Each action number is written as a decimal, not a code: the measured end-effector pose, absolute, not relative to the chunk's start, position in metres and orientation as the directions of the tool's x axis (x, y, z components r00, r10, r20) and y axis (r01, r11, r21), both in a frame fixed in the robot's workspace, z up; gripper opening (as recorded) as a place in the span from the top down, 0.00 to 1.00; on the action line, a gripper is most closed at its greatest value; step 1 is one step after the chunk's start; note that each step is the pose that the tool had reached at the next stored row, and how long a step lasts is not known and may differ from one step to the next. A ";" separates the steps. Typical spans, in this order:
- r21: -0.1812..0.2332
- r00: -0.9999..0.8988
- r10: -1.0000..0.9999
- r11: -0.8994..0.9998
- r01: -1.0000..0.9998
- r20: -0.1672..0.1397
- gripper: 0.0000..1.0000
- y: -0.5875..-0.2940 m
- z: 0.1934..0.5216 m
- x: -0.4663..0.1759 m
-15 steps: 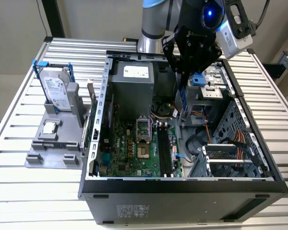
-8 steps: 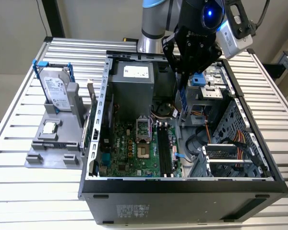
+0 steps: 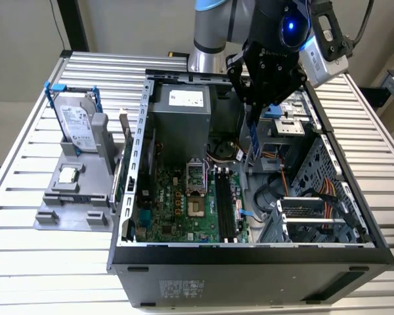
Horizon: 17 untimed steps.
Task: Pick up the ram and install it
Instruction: 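Insert the ram into the slot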
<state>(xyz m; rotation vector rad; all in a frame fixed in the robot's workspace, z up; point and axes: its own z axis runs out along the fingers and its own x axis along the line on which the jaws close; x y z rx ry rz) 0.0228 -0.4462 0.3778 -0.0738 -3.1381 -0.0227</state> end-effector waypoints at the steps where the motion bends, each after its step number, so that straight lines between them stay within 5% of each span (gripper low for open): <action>1: 0.014 -0.999 0.051 0.999 0.051 0.003 1.00 -0.446 0.377 0.023; 17: 0.014 -0.999 0.054 0.998 0.054 0.003 1.00 -0.446 0.374 0.023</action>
